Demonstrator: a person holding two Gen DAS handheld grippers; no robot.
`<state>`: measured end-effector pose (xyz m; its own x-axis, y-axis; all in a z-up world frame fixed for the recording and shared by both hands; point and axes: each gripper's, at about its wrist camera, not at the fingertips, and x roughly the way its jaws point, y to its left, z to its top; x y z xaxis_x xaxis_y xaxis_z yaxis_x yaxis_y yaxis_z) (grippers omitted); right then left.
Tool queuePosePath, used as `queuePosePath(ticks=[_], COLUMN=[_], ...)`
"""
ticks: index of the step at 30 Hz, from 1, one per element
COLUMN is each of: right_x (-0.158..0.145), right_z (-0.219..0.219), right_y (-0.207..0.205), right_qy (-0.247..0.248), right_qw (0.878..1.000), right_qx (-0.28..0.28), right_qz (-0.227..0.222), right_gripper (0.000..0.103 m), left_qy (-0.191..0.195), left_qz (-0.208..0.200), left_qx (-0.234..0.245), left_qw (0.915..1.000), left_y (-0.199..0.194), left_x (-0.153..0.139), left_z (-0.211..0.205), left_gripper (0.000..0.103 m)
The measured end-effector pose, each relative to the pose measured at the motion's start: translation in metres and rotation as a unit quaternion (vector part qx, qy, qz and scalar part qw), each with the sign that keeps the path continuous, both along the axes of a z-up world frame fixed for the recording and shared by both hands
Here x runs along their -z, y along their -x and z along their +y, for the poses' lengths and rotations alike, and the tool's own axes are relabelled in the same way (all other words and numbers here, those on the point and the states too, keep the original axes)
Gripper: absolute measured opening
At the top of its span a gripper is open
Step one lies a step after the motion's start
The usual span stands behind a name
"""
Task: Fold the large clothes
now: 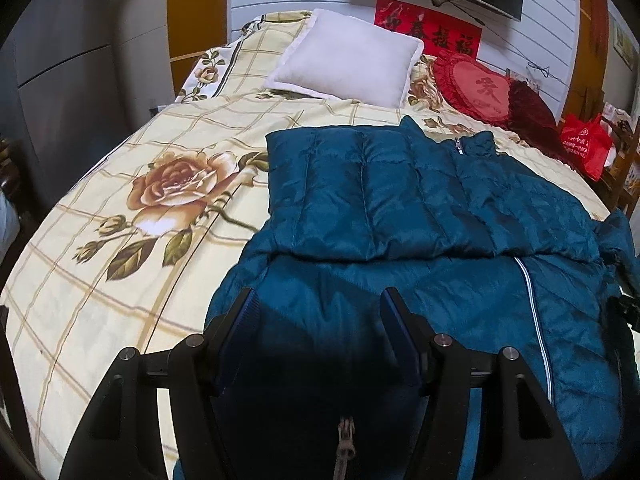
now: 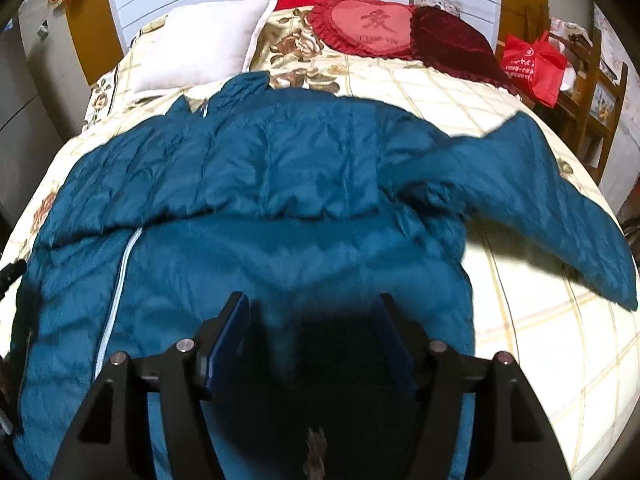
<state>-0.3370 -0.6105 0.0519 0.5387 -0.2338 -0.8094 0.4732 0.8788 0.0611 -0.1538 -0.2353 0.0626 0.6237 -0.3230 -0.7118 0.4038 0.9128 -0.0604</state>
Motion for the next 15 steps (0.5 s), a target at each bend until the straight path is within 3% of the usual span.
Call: queuePosePath(ticks=[15], right_x=[0.011], right_z=[0.036], right_y=[0.044], right_qy=[-0.002], right_qw=[0.999], right_qx=[-0.034], right_qz=[0.005], right_gripper=[0.070], left_qy=[0.003], left_qz=[0.004], left_qx=[0.020], left_qw=[0.9998], left_y=[0.054], left_x=[-0.003], left_z=[-0.016], left_gripper=[0.045])
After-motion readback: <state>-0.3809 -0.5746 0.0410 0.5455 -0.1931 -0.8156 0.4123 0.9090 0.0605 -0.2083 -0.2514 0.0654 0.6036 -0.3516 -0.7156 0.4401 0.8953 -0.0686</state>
